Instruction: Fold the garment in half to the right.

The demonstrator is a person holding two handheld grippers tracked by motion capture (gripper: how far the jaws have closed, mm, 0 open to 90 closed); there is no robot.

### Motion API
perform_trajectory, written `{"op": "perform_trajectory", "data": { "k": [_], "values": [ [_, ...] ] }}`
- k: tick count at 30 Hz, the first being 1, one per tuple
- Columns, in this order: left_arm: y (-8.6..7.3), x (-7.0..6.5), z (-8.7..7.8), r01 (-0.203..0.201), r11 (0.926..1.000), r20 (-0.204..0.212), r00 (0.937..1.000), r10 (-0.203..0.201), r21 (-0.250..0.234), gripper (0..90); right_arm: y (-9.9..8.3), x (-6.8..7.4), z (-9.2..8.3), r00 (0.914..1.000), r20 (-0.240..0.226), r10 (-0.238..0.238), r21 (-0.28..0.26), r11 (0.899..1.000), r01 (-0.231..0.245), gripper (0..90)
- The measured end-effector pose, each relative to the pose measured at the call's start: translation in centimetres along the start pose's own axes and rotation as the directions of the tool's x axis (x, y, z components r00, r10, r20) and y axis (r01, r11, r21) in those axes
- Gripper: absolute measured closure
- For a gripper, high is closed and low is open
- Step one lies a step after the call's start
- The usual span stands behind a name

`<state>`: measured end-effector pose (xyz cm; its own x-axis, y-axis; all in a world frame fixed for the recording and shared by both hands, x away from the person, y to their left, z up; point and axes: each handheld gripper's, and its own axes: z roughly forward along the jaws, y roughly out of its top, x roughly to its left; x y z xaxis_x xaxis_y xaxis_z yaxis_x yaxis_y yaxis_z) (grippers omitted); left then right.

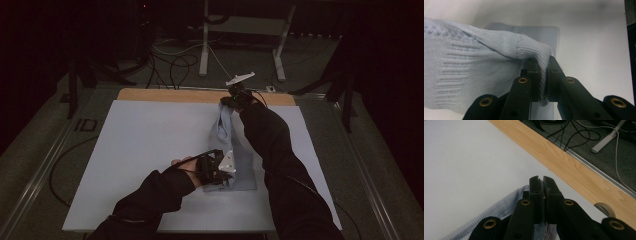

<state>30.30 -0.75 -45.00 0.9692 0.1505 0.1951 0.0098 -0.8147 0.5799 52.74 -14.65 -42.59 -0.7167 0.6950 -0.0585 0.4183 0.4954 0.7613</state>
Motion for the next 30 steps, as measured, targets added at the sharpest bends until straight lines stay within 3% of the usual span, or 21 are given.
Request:
{"op": "perform_trajectory", "data": {
  "k": [8, 19, 30],
  "values": [
    [0.9, -0.2, 1.3, -0.029, 0.9993, -0.008, 0.9995, 0.029, 0.025, 85.4, -0.3, -0.6, 0.5, 0.9996, -0.024, 0.016, -0.005, 1.0, -0.016, 87.0],
    [1.6, 0.2, 3.0, -0.007, 0.9995, -0.003, 1.0, 0.008, 0.032, 85.2, -0.4, -0.8, 1.7, 0.9985, -0.053, 0.01, 0.003, 1.0, -0.01, 86.4],
    [2.1, 0.4, 4.3, 0.006, 0.9992, 0.009, 0.9999, -0.006, 0.04, 85.0, -0.7, -1.5, 1.2, 0.9976, -0.068, 0.018, -0.014, 1.0, -0.019, 83.8]
  ]
}}
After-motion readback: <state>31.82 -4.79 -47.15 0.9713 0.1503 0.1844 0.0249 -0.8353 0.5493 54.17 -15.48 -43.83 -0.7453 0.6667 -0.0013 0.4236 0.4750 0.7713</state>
